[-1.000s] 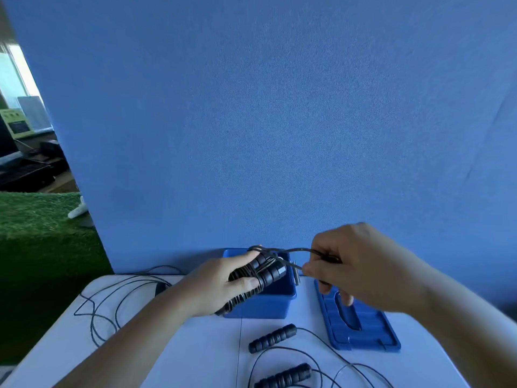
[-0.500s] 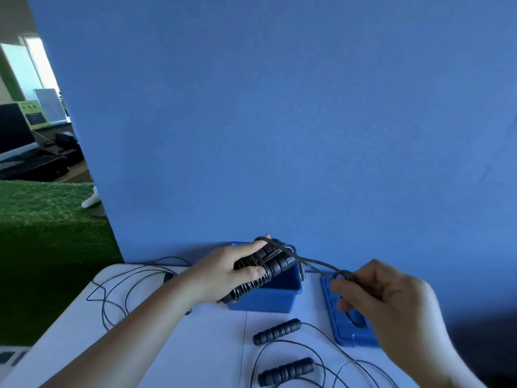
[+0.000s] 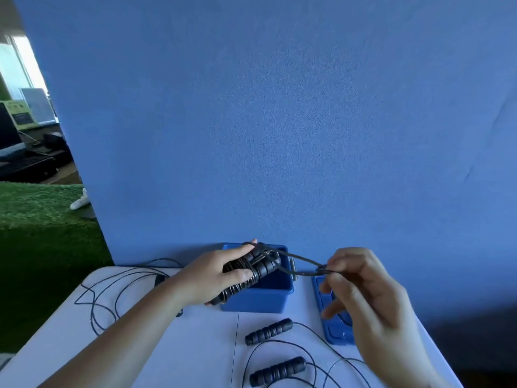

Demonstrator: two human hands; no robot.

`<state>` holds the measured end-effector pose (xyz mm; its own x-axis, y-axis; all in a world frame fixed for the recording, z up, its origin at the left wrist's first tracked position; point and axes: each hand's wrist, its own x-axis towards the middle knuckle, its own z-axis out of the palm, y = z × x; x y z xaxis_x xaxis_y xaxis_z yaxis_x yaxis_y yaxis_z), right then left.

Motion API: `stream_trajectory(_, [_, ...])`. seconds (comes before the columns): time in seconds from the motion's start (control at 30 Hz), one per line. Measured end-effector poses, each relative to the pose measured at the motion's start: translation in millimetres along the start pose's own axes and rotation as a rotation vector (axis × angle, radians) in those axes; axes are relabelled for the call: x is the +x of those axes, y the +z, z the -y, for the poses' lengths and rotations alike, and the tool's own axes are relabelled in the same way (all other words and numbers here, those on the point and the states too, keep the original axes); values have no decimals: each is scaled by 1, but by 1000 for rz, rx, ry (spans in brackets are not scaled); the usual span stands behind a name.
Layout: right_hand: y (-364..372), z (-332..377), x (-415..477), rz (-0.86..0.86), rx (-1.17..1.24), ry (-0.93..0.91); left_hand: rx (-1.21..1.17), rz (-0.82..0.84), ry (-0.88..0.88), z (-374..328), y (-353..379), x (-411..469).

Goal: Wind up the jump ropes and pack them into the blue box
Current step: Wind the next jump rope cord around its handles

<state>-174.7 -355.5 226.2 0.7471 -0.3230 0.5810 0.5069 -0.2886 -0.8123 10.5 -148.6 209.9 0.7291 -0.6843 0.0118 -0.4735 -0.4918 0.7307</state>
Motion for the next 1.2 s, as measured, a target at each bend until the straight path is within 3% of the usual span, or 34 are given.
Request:
stream_trajectory(0.2, [2,-12,5,88,-119,136,-7,-26,-19,5,-4,0])
stream_trajectory(0.33, [4,-11,10,38,-325,112,1,-40,-3,5,-3,0])
stream_trajectory(0.57, [4,-11,11,-50,-369,29,-22,-58,-6,10,0,4])
stream_trajectory(1.0, [-4,-16,22,-199,-382,378,74,-183,115,4,9,9])
stream_trajectory(1.2, [-6,-20,24,-132,-468,437,104,-229,120,4,7,9])
